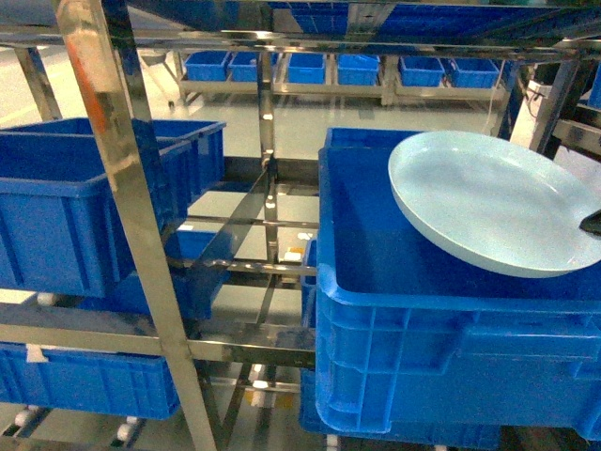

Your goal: Place blue tray on left shelf second layer neatly

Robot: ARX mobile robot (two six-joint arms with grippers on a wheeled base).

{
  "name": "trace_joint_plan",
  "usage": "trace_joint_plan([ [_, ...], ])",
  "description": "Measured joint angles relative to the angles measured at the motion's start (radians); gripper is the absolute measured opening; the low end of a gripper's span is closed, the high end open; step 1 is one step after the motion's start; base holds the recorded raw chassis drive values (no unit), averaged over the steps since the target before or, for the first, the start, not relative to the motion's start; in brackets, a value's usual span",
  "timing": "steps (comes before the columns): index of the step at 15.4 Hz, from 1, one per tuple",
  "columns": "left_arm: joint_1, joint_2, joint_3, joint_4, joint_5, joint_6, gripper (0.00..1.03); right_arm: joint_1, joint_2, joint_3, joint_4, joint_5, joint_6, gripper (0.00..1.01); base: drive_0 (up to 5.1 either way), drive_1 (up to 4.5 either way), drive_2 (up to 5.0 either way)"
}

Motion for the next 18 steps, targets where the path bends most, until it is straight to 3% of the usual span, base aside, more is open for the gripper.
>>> trace_joint_plan([
  [5, 0.0, 0.0, 0.0, 0.0, 0.0, 0.0, 0.98, -0.011, 0.113, 0.099, 0.027, 0.043, 0.09, 0.02, 0.0, 0.0, 0.0],
  [7, 0.0, 0.0, 0.0, 0.0, 0.0, 0.0, 0.98, -0.011, 0.157, 0.167, 0.02, 0.064, 0.096, 0.02, 0.0, 0.0, 0.0],
  [10, 0.0, 0.0, 0.0, 0.0, 0.0, 0.0, 0.98, 0.018, 0.212, 0.215, -0.034, 0.132, 0.09, 0.02, 0.0, 0.0, 0.0],
  [12, 0.0, 0.0, 0.0, 0.0, 0.0, 0.0, 0.98, 0.048, 0.227, 0.217, -0.039, 0.165, 0.092, 0.02, 0.0, 0.0, 0.0],
  [13, 0.0, 0.0, 0.0, 0.0, 0.0, 0.0, 0.98, 0.039, 0.239, 0.19, -0.019, 0.193, 0.111, 0.02, 0.0, 0.0, 0.0],
  [14, 0.0, 0.0, 0.0, 0.0, 0.0, 0.0, 0.98, 0.027, 0.259, 0.181, -0.003, 0.191, 0.143, 0.02, 0.0, 0.0, 0.0],
  [15, 0.0, 0.0, 0.0, 0.0, 0.0, 0.0, 0.98, 0.026, 0.265, 0.179, -0.002, 0.199, 0.153, 0.02, 0.0, 0.0, 0.0],
  [18, 0.0, 0.0, 0.0, 0.0, 0.0, 0.0, 0.98, 0.027, 0.271, 0.176, 0.003, 0.203, 0.159, 0.02, 0.0, 0.0, 0.0],
])
